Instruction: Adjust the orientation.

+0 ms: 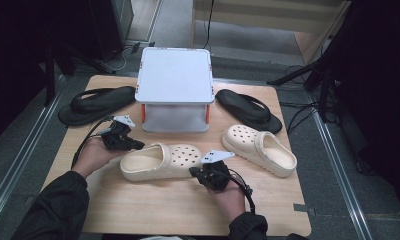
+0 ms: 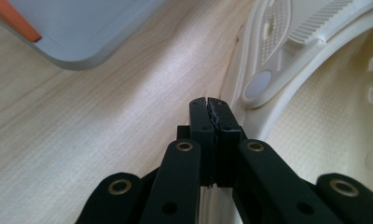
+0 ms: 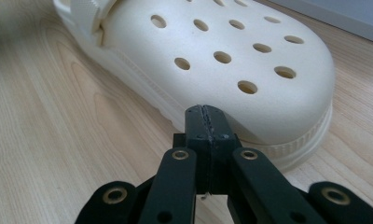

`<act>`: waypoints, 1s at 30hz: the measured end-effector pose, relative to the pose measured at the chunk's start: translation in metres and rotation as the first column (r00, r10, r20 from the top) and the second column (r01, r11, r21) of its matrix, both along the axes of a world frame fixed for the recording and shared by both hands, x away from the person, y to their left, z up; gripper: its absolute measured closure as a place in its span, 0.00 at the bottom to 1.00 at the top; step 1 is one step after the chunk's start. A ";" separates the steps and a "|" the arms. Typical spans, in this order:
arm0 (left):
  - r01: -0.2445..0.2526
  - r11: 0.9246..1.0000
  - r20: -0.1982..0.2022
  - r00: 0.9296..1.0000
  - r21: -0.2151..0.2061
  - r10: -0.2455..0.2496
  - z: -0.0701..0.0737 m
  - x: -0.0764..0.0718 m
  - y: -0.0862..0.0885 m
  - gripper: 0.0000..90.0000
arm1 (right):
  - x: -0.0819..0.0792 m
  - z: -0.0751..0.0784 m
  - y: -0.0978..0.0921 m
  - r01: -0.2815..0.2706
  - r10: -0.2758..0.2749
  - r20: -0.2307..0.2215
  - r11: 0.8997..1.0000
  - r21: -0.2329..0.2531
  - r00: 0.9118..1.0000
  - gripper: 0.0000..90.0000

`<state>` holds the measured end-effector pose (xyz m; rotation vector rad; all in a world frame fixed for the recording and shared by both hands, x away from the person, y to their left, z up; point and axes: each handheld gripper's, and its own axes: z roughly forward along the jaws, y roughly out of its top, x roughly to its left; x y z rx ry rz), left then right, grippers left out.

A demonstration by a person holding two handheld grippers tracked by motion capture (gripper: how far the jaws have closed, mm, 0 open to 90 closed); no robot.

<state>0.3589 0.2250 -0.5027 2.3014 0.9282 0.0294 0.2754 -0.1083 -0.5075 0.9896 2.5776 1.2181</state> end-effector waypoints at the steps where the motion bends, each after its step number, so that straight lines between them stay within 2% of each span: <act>1: 0.002 1.000 -0.001 1.000 -0.003 -0.002 0.000 -0.003 0.000 1.00 | 0.001 0.000 0.000 0.004 -0.004 0.000 1.000 -0.001 1.000 1.00; 10: 0.007 1.000 0.000 1.000 -0.019 -0.007 0.002 -0.025 -0.007 1.00 | 0.010 0.001 -0.003 0.042 -0.041 -0.029 0.999 0.012 0.999 1.00; 15: -0.005 0.999 0.010 1.000 -0.033 0.006 0.005 -0.038 -0.009 1.00 | 0.017 0.001 -0.002 0.055 -0.055 -0.025 0.998 0.006 0.998 1.00; 21: -0.018 0.999 0.019 1.000 -0.042 0.019 0.006 -0.045 -0.010 1.00 | 0.024 0.001 0.000 0.060 -0.060 -0.025 0.998 0.007 0.998 1.00; 26: -0.046 0.997 0.017 0.999 -0.069 0.048 0.008 -0.052 -0.010 0.99 | 0.030 0.000 0.003 0.073 -0.072 -0.025 0.997 0.024 0.997 1.00; 27: -0.049 0.997 0.022 0.999 -0.062 0.050 0.008 -0.054 -0.011 0.99 | 0.032 0.000 0.006 0.089 -0.088 -0.034 0.996 0.024 0.996 1.00; 30: -0.056 0.996 0.023 0.998 -0.065 0.057 0.009 -0.057 -0.012 0.99 | 0.035 0.000 0.009 0.093 -0.092 -0.025 0.996 0.018 0.995 1.00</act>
